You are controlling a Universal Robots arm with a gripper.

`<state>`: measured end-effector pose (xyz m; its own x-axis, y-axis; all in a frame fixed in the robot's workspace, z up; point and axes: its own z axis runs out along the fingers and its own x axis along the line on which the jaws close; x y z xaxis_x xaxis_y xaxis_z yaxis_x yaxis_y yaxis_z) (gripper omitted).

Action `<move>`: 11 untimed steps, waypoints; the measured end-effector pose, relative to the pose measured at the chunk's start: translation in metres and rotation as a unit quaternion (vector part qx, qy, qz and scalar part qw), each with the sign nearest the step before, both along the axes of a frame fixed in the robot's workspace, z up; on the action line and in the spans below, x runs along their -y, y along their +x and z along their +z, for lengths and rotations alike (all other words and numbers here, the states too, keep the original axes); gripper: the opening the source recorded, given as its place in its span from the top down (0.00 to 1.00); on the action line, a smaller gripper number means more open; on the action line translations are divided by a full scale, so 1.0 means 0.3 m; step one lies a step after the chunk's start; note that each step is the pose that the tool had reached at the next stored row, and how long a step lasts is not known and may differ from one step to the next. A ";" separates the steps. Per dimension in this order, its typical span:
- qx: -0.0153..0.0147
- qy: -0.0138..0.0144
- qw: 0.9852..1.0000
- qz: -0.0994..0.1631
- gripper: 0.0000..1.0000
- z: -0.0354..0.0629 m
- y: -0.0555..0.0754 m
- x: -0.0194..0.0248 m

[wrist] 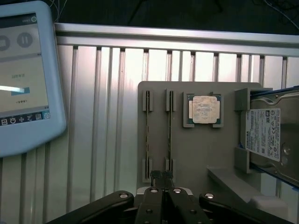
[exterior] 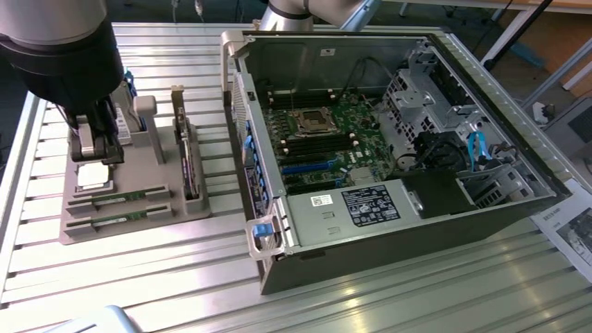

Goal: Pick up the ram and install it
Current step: 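Pick up the ram and move it above insertion slot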

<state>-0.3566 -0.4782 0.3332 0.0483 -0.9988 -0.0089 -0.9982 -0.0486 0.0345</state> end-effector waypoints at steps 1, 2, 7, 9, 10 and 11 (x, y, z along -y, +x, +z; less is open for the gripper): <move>0.000 0.000 1.000 0.000 0.90 0.000 0.000 0.000; 0.000 0.000 1.000 0.000 0.90 0.000 0.000 0.000; 0.000 0.000 1.000 0.000 0.90 0.000 0.000 0.000; 0.000 0.000 1.000 0.000 0.90 0.000 0.000 0.000; 0.000 0.000 1.000 0.000 0.90 0.000 0.000 0.000; 0.000 0.000 1.000 0.000 0.89 -0.001 0.000 0.000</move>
